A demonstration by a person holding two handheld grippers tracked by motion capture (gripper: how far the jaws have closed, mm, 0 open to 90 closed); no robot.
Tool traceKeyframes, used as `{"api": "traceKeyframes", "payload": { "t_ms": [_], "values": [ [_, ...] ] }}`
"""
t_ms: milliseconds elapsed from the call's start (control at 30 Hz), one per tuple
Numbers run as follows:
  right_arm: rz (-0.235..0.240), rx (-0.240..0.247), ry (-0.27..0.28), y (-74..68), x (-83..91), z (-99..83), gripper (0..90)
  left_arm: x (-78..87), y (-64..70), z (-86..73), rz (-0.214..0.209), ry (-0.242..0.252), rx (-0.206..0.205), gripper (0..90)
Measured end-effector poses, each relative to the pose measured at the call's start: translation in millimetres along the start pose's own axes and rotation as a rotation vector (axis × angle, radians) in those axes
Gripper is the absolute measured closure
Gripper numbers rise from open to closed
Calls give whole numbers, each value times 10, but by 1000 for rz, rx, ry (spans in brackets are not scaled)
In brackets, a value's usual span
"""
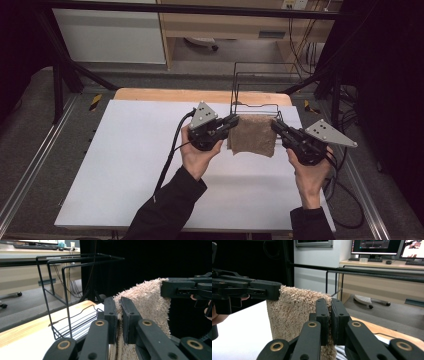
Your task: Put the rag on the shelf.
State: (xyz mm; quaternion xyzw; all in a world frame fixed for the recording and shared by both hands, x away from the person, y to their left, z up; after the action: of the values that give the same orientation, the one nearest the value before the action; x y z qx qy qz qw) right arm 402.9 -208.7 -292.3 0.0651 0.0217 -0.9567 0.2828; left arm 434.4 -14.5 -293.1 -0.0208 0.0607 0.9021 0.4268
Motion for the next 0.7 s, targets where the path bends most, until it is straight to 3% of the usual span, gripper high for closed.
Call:
{"api": "traceKeyframes", "payload": {
  "t_ms": [700],
  "values": [
    [-38, 34, 65, 176, -95, 409, 858, -304, -29, 371, 2, 60, -18, 833]
  ]
}}
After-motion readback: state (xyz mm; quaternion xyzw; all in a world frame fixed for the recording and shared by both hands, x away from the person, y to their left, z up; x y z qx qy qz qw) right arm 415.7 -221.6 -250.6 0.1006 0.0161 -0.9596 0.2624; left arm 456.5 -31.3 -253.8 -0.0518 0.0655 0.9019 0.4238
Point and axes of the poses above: each handheld gripper's, and its own axes: x roughly backward along the jaws, z roughly out of its top, y roughly to its right, the point moved 6 cm from there along -x, roughly forward along the jaws, and after that the axes turned 15 degrees about y, right-handed, at the moved point
